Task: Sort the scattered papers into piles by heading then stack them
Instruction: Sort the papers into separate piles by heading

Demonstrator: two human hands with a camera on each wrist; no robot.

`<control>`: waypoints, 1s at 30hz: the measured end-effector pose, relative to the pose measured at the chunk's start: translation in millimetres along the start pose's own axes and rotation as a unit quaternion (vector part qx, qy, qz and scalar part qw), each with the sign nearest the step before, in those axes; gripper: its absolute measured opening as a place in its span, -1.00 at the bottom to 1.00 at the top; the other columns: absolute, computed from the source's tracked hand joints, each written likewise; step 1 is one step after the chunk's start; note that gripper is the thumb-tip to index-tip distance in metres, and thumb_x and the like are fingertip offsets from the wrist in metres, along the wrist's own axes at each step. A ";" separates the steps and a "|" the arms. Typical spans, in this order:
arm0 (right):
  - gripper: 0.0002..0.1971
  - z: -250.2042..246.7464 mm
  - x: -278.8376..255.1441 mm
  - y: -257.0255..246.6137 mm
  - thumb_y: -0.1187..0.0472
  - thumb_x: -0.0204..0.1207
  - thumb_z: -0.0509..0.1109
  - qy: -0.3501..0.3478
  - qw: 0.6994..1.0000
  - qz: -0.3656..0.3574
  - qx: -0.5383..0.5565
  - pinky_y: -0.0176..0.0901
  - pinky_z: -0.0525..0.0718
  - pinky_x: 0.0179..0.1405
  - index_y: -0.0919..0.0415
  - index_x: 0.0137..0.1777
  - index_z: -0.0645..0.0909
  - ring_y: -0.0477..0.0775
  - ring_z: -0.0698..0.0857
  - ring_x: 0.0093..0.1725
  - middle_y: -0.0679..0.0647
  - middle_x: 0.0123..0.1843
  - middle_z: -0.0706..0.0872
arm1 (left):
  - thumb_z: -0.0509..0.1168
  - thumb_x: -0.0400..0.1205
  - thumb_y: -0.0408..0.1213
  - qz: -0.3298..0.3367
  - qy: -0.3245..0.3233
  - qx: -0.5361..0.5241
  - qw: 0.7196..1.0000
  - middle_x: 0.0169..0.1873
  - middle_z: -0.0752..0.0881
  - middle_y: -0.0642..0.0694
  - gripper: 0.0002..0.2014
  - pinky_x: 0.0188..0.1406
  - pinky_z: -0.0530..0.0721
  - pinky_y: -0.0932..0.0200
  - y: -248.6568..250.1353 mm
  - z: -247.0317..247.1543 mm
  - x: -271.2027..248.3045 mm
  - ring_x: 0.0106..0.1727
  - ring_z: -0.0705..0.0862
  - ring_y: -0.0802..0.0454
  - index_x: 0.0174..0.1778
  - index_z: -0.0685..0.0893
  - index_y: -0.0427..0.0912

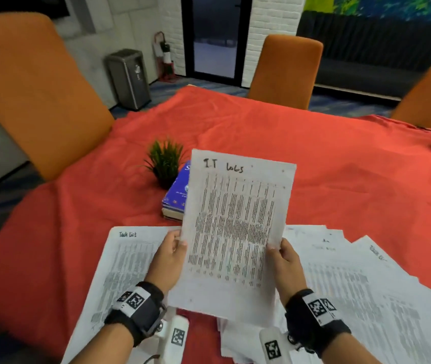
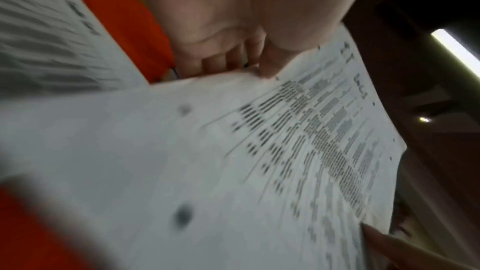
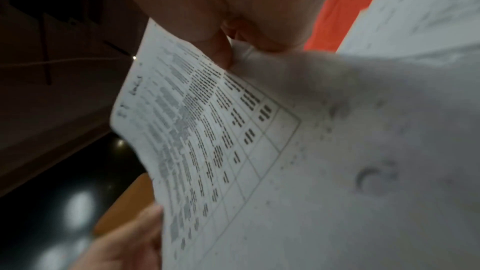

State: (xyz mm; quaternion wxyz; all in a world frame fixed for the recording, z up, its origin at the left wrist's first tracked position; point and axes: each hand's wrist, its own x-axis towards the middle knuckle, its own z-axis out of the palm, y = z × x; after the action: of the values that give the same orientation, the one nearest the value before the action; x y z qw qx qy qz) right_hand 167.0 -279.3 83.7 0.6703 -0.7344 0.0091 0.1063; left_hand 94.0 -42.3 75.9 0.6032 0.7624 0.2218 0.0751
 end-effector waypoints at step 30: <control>-0.82 18.5 -6.9 86.1 0.19 0.65 0.25 -0.098 0.945 0.146 -0.277 0.21 0.79 -0.04 0.13 0.21 0.54 0.19 0.81 -0.17 0.12 -0.16 0.81 | 0.13 0.65 -0.42 -0.262 0.139 0.238 0.925 0.01 0.74 -0.29 -0.80 -0.06 0.51 0.12 -138.7 -161.6 -43.3 -0.09 0.62 -0.17 0.13 0.59 -0.26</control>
State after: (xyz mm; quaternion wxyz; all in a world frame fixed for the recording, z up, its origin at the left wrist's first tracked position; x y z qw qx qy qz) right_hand 144.2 -270.6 -1.1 0.4151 -0.8677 0.0207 0.2726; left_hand -40.6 106.5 -7.6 0.3654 0.7801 0.5066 -0.0352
